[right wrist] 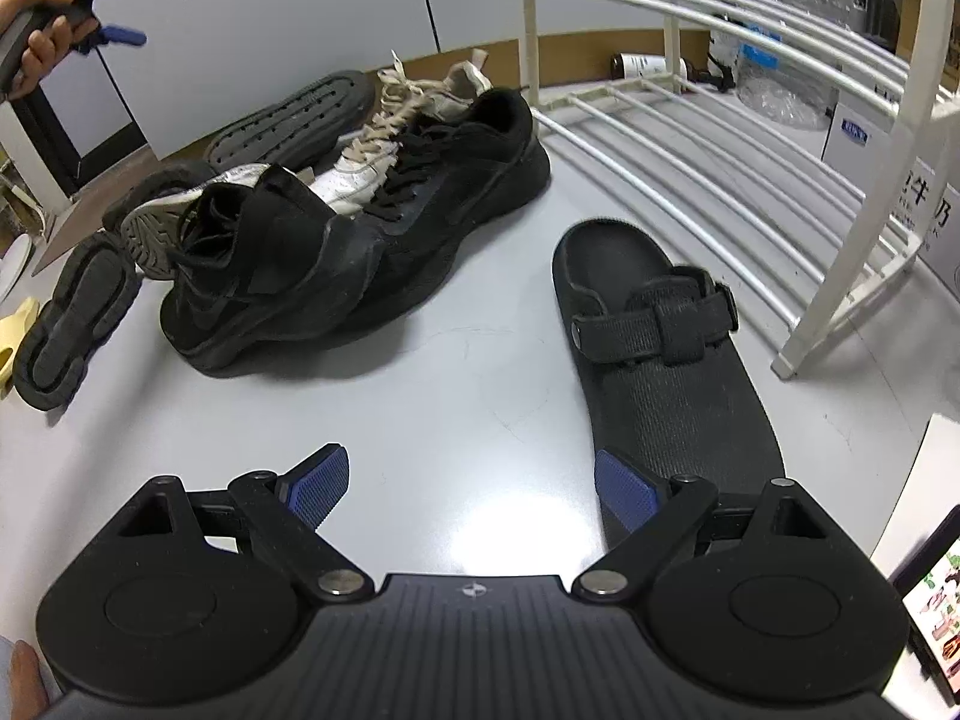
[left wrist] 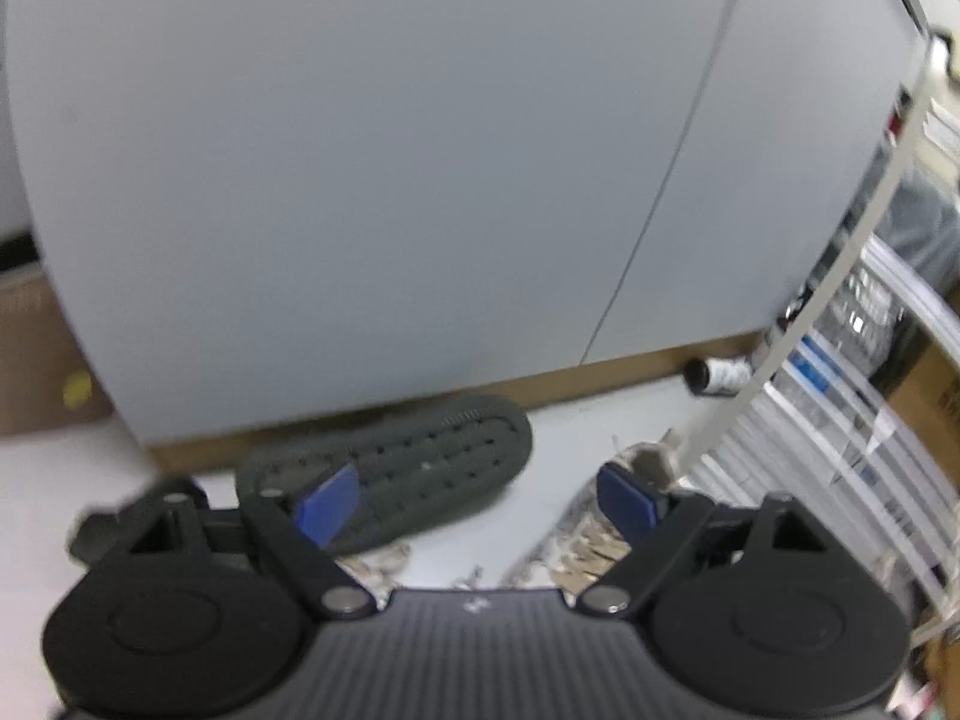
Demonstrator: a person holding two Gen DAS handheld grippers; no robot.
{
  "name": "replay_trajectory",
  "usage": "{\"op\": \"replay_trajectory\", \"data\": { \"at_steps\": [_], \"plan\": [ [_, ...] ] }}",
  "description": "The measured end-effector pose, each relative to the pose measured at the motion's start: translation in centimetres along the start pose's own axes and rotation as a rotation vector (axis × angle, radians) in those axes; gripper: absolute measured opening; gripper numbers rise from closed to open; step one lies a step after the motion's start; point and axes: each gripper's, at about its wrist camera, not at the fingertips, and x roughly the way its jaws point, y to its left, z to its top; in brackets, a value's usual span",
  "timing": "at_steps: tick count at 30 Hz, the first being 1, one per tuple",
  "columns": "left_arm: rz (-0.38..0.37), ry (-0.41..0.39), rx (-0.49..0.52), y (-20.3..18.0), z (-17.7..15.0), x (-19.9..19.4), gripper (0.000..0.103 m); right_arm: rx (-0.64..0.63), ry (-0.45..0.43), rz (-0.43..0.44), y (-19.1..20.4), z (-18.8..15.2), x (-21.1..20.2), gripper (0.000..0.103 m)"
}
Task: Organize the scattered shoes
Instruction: 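Move the left gripper over the shoe pile toward a black clog, then close the left gripper on the gray sole of the black clog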
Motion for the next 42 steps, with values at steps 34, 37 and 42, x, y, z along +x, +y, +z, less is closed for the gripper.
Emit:
{"op": "replay_trajectory", "data": {
  "at_steps": [34,37,42],
  "plan": [
    [0.060,0.093,0.389,-3.6,-2.2,22.1,0.103,-0.056,0.125,0.016,0.5,2.2,5.4,0.093],
    [0.076,0.105,0.448,-4.2,-2.2,23.2,0.103,-0.046,0.134,0.013,0.0,2.5,6.3,0.092],
    [0.099,0.097,0.452,-4.7,-1.9,24.7,0.103,-0.045,0.143,0.009,-0.4,2.9,7.4,0.092]
  ]
}}
